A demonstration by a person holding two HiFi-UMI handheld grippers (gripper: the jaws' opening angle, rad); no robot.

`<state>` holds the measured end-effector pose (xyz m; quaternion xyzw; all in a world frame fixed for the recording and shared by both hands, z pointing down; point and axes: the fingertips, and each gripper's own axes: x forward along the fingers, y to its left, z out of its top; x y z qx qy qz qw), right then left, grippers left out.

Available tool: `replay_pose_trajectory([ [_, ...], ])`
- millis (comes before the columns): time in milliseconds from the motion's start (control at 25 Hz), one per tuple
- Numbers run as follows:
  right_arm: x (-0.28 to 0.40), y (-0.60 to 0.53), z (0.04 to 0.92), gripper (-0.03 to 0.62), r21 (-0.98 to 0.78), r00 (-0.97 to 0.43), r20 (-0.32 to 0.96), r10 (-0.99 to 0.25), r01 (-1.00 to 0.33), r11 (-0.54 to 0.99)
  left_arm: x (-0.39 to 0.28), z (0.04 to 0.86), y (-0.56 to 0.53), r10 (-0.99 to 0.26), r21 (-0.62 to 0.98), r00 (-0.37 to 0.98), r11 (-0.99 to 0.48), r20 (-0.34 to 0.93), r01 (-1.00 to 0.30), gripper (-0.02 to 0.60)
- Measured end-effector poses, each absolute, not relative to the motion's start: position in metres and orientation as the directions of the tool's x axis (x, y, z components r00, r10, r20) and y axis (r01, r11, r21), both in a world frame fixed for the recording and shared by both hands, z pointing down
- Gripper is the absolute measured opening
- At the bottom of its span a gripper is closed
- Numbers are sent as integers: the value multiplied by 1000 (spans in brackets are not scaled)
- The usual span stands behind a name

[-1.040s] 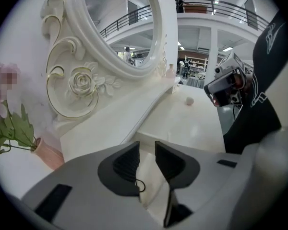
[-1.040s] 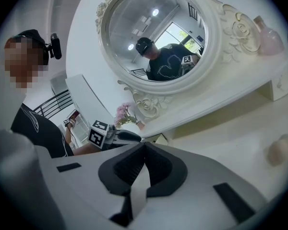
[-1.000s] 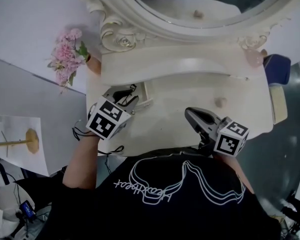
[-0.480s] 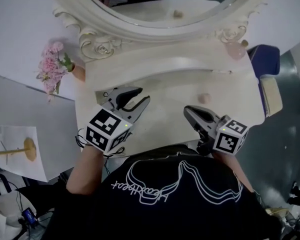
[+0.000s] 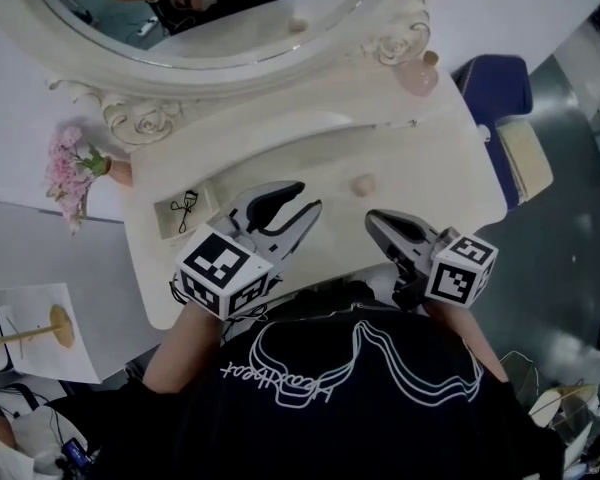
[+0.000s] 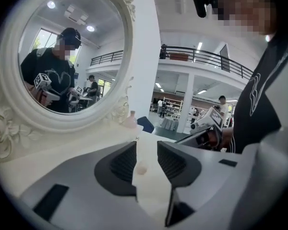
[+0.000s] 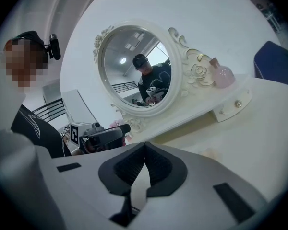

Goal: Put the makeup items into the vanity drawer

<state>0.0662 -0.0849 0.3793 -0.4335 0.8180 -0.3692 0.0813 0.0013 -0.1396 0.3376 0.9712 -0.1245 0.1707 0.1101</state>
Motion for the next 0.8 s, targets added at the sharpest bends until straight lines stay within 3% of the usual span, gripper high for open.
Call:
replay_pose_trajectory([
  [600,159,-45,401,3,-711,-479,213,-852,-674,201,106,413,-130,-29,320,882,-926,471,-201,344],
  [800,181,-44,404,3,-719,-446,219,-868,-675,166,123,447,-132,-6,280,830,-940,558,-195,362],
])
